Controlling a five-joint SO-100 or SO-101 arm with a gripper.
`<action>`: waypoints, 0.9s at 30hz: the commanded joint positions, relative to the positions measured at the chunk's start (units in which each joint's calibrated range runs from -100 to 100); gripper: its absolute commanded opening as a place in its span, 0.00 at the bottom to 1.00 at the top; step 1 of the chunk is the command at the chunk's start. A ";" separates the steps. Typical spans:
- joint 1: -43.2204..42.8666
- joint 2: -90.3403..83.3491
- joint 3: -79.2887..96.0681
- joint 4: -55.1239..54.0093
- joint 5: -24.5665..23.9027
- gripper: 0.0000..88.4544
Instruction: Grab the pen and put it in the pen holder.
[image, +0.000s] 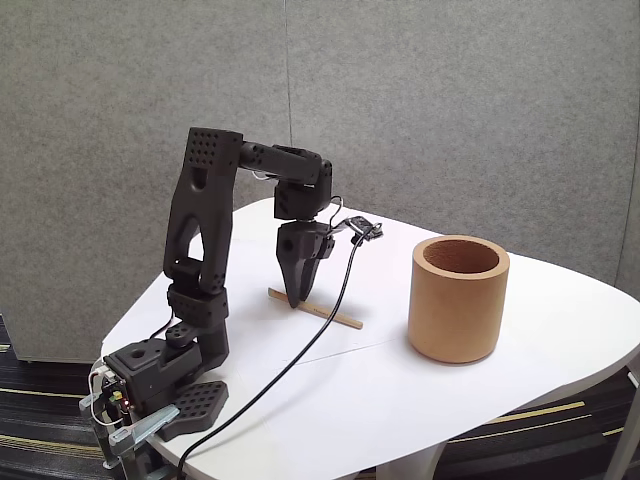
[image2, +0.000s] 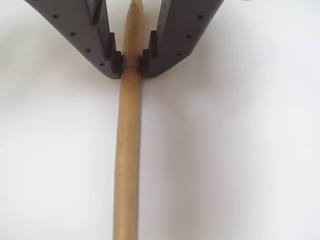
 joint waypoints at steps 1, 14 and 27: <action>-0.44 -1.08 -10.11 4.32 -0.13 0.01; -0.88 -7.10 -31.32 10.25 -0.03 0.01; -0.88 -19.06 -34.03 9.49 0.39 0.01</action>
